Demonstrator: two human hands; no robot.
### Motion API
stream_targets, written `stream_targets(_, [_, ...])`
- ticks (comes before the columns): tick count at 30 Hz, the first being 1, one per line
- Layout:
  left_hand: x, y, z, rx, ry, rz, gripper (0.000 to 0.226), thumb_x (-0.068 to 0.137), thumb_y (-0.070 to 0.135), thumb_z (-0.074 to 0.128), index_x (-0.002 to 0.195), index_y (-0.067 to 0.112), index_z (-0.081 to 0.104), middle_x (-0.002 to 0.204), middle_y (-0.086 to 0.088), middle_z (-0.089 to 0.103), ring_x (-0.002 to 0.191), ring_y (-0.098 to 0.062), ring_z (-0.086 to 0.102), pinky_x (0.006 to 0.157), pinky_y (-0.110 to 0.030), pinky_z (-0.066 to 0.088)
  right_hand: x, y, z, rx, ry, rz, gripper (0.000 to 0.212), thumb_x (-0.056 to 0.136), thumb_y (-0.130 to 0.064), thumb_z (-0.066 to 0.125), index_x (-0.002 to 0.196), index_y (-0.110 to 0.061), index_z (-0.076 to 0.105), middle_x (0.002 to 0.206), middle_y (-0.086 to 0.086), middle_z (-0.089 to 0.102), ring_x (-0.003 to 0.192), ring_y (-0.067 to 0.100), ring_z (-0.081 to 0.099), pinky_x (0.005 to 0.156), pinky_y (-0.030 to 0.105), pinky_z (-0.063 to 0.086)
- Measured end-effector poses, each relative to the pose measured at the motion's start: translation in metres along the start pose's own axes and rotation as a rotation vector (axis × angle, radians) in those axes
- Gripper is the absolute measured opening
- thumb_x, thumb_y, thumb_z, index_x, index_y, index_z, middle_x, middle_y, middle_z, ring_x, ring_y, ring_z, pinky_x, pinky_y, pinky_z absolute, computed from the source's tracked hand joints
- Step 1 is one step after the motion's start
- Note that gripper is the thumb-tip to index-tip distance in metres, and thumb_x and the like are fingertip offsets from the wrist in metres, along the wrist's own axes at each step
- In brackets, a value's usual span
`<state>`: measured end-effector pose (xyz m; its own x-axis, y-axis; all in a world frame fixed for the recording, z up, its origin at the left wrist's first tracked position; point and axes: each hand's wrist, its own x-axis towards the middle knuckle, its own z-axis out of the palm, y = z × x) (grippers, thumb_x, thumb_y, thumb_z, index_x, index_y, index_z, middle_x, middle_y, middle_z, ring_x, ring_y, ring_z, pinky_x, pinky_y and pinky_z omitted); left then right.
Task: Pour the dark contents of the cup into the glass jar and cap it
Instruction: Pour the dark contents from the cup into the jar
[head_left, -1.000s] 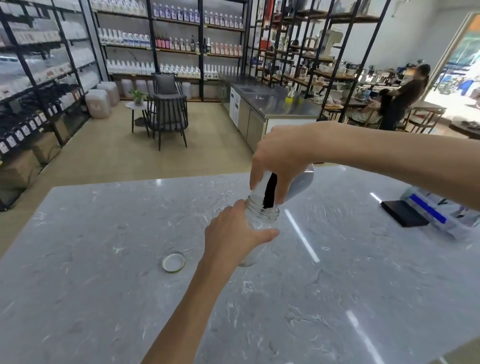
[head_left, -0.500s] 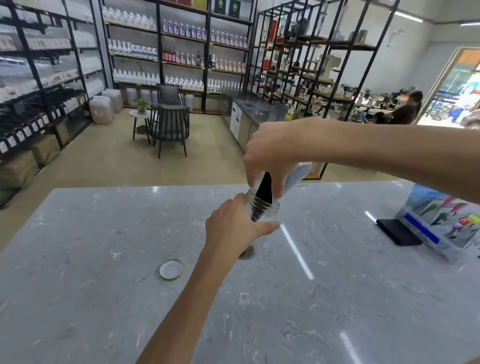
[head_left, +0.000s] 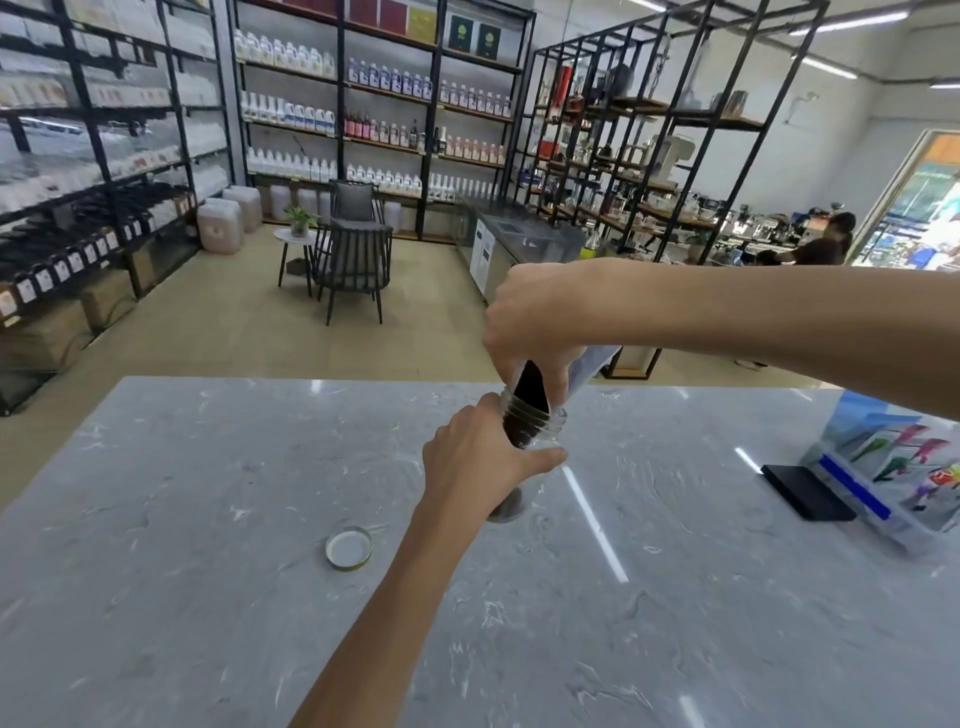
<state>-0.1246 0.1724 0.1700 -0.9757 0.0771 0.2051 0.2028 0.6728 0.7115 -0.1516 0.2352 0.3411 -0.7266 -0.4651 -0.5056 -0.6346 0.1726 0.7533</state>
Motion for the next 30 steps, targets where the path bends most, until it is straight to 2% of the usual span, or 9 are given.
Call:
stream_targets(4, [0.003, -0.001, 0.000, -0.003, 0.000, -0.006, 0.062, 0.068, 0.071, 0.074, 0.108, 0.027, 0.058, 0.094, 0.007, 0.068, 0.081, -0.019, 0.057, 0.068, -0.034, 0.040, 0.007, 0.000, -0.002, -0.011, -0.022, 0.019, 0.059, 0.074, -0.064, 0.074, 0.127, -0.042, 0.062, 0.065, -0.020, 0.041, 0.057, 0.005, 0.037, 0.048, 0.024, 0.023])
stream_targets(7, [0.004, -0.003, 0.001, -0.003, 0.000, -0.012, 0.061, 0.068, 0.070, 0.075, 0.107, 0.026, 0.058, 0.092, 0.008, 0.067, 0.081, -0.019, 0.057, 0.067, -0.033, 0.039, 0.010, -0.002, -0.004, -0.029, -0.030, 0.013, 0.061, 0.074, -0.065, 0.074, 0.129, -0.041, 0.061, 0.073, -0.018, 0.048, 0.071, 0.014, 0.049, 0.048, 0.025, 0.023])
stream_targets(10, [0.006, -0.005, 0.001, -0.005, -0.002, -0.017, 0.061, 0.068, 0.071, 0.074, 0.106, 0.026, 0.058, 0.092, 0.007, 0.068, 0.082, -0.020, 0.058, 0.067, -0.034, 0.041, 0.014, -0.004, -0.007, -0.045, -0.035, 0.000, 0.062, 0.074, -0.064, 0.074, 0.129, -0.040, 0.061, 0.084, -0.015, 0.051, 0.081, 0.017, 0.051, 0.053, 0.026, 0.027])
stream_targets(14, [0.006, -0.008, -0.001, -0.015, -0.004, -0.016, 0.063, 0.069, 0.071, 0.075, 0.108, 0.025, 0.058, 0.097, 0.005, 0.070, 0.089, -0.023, 0.064, 0.072, -0.037, 0.048, 0.020, -0.005, -0.011, -0.075, -0.035, 0.004, 0.063, 0.072, -0.066, 0.074, 0.128, -0.040, 0.062, 0.072, -0.017, 0.047, 0.077, 0.017, 0.049, 0.050, 0.025, 0.024])
stream_targets(16, [0.005, -0.010, -0.004, -0.010, 0.001, -0.022, 0.064, 0.069, 0.071, 0.075, 0.109, 0.024, 0.059, 0.099, 0.004, 0.070, 0.093, -0.025, 0.066, 0.075, -0.038, 0.050, 0.022, -0.005, -0.012, -0.074, -0.024, -0.004, 0.065, 0.072, -0.068, 0.073, 0.129, -0.041, 0.060, 0.075, -0.016, 0.049, 0.078, 0.017, 0.050, 0.052, 0.026, 0.025])
stream_targets(21, [-0.001, -0.014, -0.009, 0.022, 0.020, -0.020, 0.064, 0.066, 0.073, 0.074, 0.105, 0.025, 0.058, 0.096, 0.004, 0.069, 0.091, -0.026, 0.065, 0.069, -0.036, 0.041, 0.019, -0.001, -0.011, -0.035, 0.011, -0.002, 0.067, 0.069, -0.071, 0.073, 0.129, -0.045, 0.059, 0.072, -0.020, 0.048, 0.069, 0.012, 0.047, 0.049, 0.025, 0.022])
stream_targets(24, [0.002, -0.009, -0.012, 0.021, 0.013, -0.016, 0.064, 0.069, 0.070, 0.076, 0.108, 0.024, 0.058, 0.097, 0.003, 0.070, 0.092, -0.026, 0.065, 0.070, -0.035, 0.040, 0.015, 0.002, -0.011, 0.013, -0.004, 0.013, 0.069, 0.069, -0.070, 0.074, 0.131, -0.043, 0.058, 0.078, -0.019, 0.050, 0.078, 0.015, 0.049, 0.055, 0.025, 0.026])
stream_targets(27, [0.002, -0.005, -0.008, 0.022, 0.011, -0.017, 0.065, 0.070, 0.068, 0.076, 0.112, 0.022, 0.058, 0.102, 0.001, 0.069, 0.096, -0.027, 0.065, 0.072, -0.035, 0.039, 0.014, 0.000, -0.007, -0.018, -0.007, 0.006, 0.068, 0.071, -0.068, 0.073, 0.132, -0.042, 0.058, 0.073, -0.018, 0.050, 0.076, 0.015, 0.049, 0.058, 0.026, 0.029])
stream_targets(30, [0.001, -0.001, -0.004, 0.027, -0.008, -0.009, 0.067, 0.071, 0.070, 0.075, 0.113, 0.021, 0.058, 0.104, 0.000, 0.070, 0.098, -0.027, 0.066, 0.073, -0.036, 0.042, 0.008, 0.002, -0.005, 0.001, -0.025, -0.023, 0.066, 0.073, -0.067, 0.073, 0.133, -0.042, 0.057, 0.085, -0.018, 0.053, 0.081, 0.014, 0.049, 0.070, 0.027, 0.035])
